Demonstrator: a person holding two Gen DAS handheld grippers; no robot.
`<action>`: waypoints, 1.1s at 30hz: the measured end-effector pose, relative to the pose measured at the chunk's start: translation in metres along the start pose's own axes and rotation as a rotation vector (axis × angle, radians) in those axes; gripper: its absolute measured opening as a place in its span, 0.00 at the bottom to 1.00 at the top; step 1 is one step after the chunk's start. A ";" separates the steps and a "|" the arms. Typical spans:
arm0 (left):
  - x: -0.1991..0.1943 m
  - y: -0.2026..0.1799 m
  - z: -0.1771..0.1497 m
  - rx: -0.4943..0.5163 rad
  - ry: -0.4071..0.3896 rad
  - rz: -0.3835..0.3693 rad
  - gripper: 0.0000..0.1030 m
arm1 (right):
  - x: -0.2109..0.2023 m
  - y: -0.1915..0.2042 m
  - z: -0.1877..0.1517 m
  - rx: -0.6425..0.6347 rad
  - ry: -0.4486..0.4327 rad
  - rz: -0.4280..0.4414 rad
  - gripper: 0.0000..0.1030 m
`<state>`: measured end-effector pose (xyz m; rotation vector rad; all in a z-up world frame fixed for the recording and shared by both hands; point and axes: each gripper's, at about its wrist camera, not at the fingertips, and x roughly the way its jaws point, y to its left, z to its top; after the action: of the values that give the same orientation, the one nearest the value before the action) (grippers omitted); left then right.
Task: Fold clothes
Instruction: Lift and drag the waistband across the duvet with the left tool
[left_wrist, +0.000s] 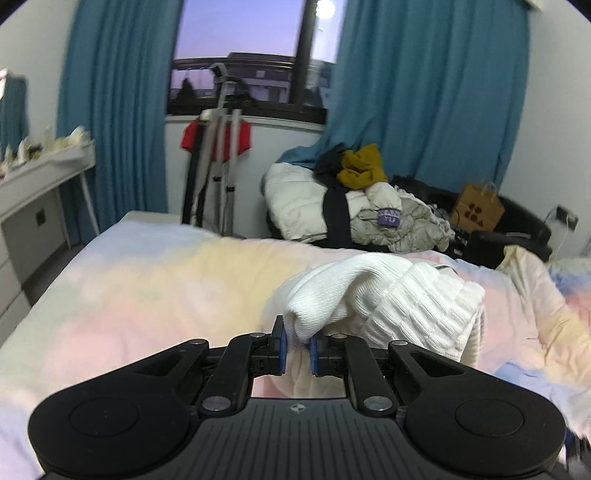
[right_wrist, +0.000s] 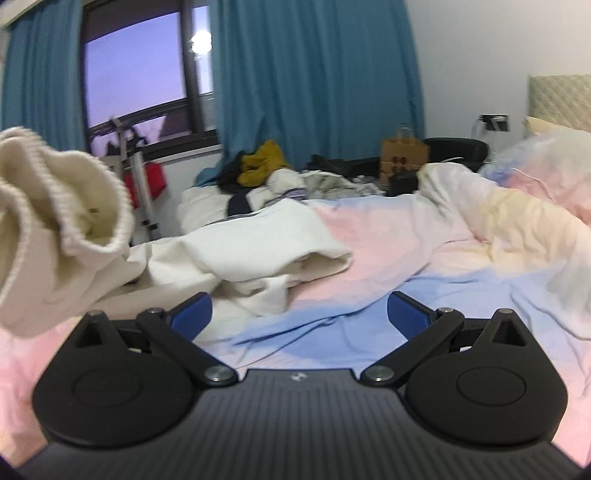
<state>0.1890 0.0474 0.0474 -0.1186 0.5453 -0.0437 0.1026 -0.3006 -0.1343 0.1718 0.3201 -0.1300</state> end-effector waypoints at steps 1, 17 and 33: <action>-0.012 0.020 -0.009 -0.013 -0.013 0.002 0.12 | -0.002 0.005 0.000 -0.013 0.005 0.017 1.00; 0.060 0.199 -0.092 -0.359 0.057 0.080 0.17 | 0.013 0.038 -0.010 -0.029 0.104 0.116 1.00; -0.006 0.187 -0.129 -0.452 0.210 0.142 0.73 | 0.011 0.039 -0.012 0.007 0.146 0.136 1.00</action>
<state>0.1188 0.2202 -0.0817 -0.5197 0.7660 0.2091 0.1156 -0.2617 -0.1433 0.2097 0.4527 0.0162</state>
